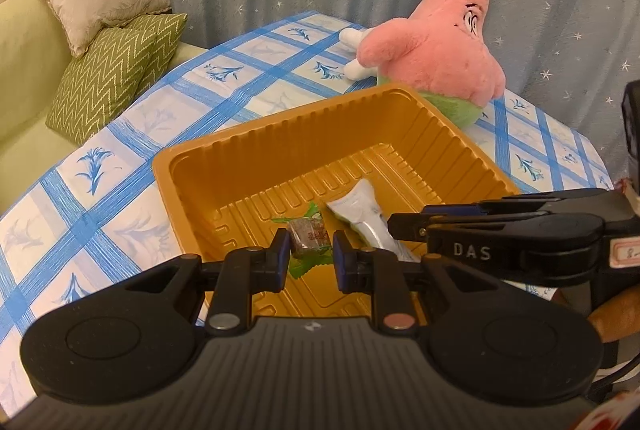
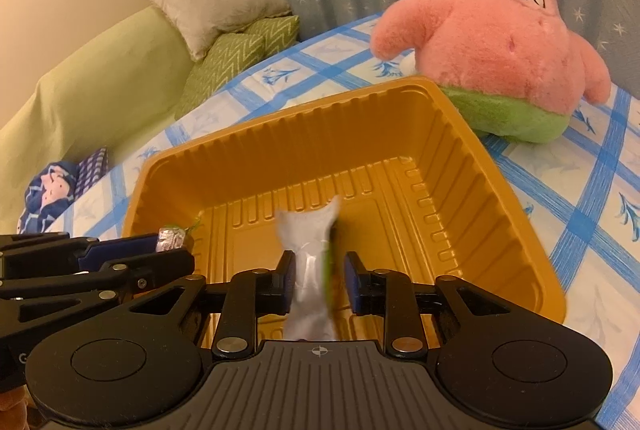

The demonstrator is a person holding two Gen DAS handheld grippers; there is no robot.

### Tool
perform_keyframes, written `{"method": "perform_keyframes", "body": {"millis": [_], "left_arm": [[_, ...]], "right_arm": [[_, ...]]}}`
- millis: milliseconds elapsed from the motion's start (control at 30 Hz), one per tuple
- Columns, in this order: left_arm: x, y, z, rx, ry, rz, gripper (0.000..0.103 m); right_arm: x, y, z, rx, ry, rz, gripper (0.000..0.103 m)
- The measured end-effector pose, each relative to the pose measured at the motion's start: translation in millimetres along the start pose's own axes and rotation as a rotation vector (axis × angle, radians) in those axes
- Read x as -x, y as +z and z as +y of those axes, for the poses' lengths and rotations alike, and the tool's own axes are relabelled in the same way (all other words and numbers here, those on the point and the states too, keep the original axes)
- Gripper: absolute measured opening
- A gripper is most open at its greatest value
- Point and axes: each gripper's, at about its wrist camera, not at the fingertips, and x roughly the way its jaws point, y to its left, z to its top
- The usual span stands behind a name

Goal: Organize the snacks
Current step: 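Open the left tool and right tool to drop both snacks into the orange tray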

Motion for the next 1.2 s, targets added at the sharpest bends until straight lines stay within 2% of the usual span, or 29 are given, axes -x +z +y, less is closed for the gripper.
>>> {"method": "perform_keyframes", "body": {"millis": [67, 567, 600, 667, 767, 1067, 1200], "left_arm": [[-1, 0, 1, 0.002, 0.001, 0.002, 0.021], [-6, 5, -3, 0.004, -0.024, 0.003, 0.021], [-6, 5, -3, 0.004, -0.025, 0.003, 0.022], [-5, 4, -3, 0.003, -0.024, 0.007, 0.032], [-4, 2, -1, 0.01, -0.023, 0.016, 0.035], [27, -5, 4, 0.003, -0.046, 0.001, 0.038], [47, -10, 1, -0.006, -0.054, -0.007, 0.039]], "right_arm": [[4, -1, -2, -0.002, -0.004, -0.01, 0.044], [20, -5, -9, -0.031, -0.015, -0.03, 0.046], [21, -5, -9, -0.03, -0.017, -0.031, 0.046], [23, -6, -9, -0.032, -0.021, -0.033, 0.047], [28, -7, -8, -0.034, -0.025, -0.044, 0.051], [66, -18, -4, -0.073, -0.018, -0.115, 0.064], [92, -28, -2, -0.099, -0.009, -0.147, 0.067]]}}
